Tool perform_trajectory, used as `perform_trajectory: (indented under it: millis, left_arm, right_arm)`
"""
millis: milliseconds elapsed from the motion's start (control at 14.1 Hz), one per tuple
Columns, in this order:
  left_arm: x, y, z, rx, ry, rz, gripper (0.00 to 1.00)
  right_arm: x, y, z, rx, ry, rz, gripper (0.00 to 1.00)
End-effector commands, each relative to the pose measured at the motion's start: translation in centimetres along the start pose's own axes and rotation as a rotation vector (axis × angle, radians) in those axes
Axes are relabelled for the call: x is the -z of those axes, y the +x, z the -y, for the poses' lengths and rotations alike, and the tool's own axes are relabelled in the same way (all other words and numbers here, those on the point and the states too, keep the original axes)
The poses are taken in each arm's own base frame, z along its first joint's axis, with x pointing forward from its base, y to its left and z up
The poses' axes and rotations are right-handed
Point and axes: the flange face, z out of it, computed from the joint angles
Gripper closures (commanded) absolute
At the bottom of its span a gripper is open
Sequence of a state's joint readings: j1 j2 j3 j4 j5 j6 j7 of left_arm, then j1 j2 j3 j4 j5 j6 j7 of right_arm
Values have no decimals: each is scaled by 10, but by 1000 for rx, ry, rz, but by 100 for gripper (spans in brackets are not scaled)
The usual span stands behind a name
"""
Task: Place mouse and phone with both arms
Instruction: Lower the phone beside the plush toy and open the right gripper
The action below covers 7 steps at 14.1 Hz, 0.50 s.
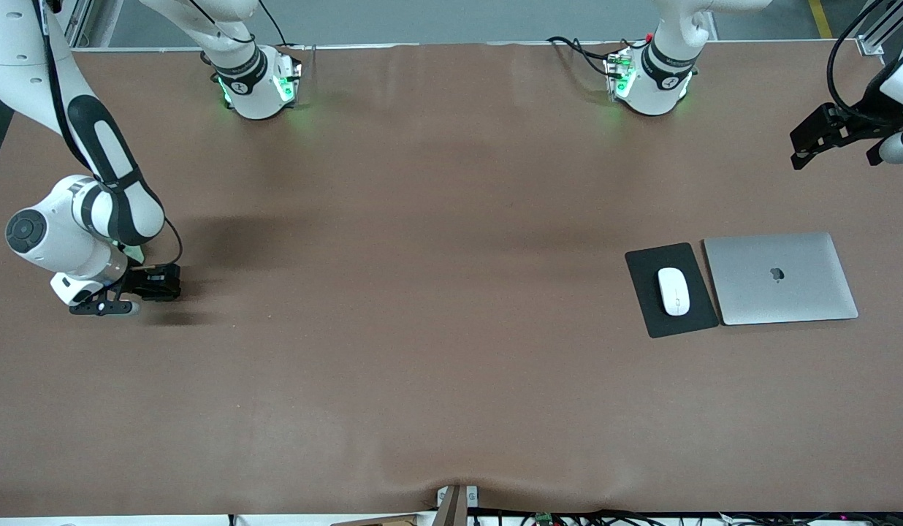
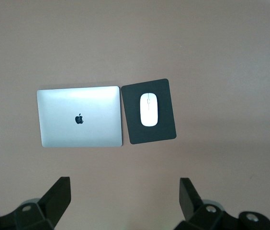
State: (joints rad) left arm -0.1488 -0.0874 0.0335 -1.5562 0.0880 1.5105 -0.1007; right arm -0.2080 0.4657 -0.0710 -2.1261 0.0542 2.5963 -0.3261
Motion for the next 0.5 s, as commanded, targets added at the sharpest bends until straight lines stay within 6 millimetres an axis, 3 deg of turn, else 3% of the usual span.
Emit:
perform_trajectory:
  millis: [0, 426]
  left_arm:
    - [8, -2, 0, 1, -20, -16, 0]
    - [7, -3, 2, -2, -20, -10, 0]
  right_arm:
    - [8, -10, -10, -2, -12, -6, 100]
    - [-11, -15, -15, -12, -13, 12, 100]
